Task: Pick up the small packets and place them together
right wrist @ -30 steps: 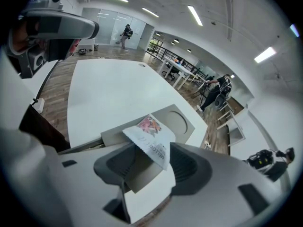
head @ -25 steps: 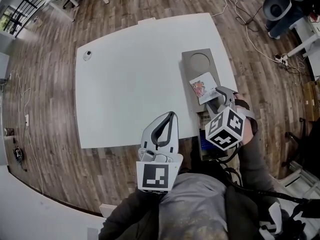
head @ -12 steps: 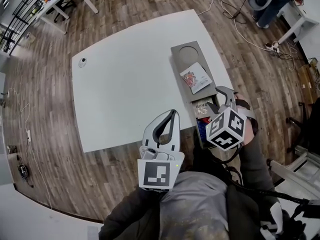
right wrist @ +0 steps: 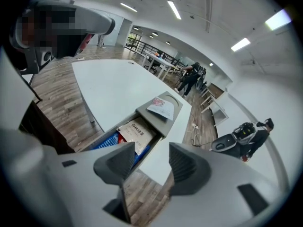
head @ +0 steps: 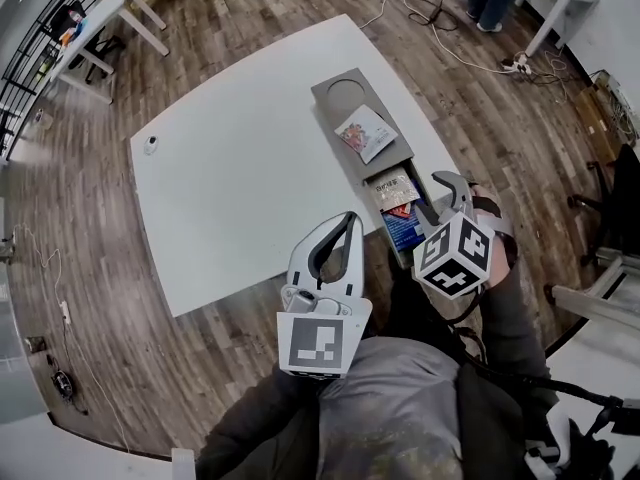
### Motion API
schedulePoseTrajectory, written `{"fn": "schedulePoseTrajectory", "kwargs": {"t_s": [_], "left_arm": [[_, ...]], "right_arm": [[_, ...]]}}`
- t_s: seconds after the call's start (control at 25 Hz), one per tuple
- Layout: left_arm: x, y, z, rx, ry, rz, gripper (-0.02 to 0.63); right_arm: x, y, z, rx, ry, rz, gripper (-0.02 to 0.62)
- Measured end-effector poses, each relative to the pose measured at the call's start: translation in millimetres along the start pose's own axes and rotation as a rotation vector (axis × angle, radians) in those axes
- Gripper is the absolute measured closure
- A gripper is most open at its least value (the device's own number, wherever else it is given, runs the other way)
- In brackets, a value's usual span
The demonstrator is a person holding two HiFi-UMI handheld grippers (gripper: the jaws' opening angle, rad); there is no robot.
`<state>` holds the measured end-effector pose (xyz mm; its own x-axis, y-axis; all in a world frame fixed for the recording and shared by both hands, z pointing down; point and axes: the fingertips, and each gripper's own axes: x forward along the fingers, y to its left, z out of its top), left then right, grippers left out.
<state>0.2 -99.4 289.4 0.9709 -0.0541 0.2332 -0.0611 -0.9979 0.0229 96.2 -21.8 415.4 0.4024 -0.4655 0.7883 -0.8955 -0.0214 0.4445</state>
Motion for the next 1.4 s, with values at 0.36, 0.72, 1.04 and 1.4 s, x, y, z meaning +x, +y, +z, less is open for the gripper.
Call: {"fn": "schedulePoseTrajectory", "kwargs": {"t_s": [0.36,0.72,1.04,1.4], "left_arm": [[-15.6,-11.2,5.4,0.038,-0.014,-0.047,0.606],[-22.0,-12.9,0.4,0.03,-0.007,-0.036,0.605],[-17.9,-14.7,-8.8,0.027,0.034,-0.01,0.605],[-6.5,-14.0,-25.1,0.026,0.096,0.005,0.606]], "right_arm": [[-19.6,12.2,-0.7,0.04,-0.019,-0.04,0.372],[-22.5,18.3,5.5,0.023,-0.057,-0.045,0.375],[-9.2,25.8,5.7,0.007,-0.106,-0.06,0.589],[17.5,54.2,7.4,-0.059,-0.132,0.014,0.589]]}}
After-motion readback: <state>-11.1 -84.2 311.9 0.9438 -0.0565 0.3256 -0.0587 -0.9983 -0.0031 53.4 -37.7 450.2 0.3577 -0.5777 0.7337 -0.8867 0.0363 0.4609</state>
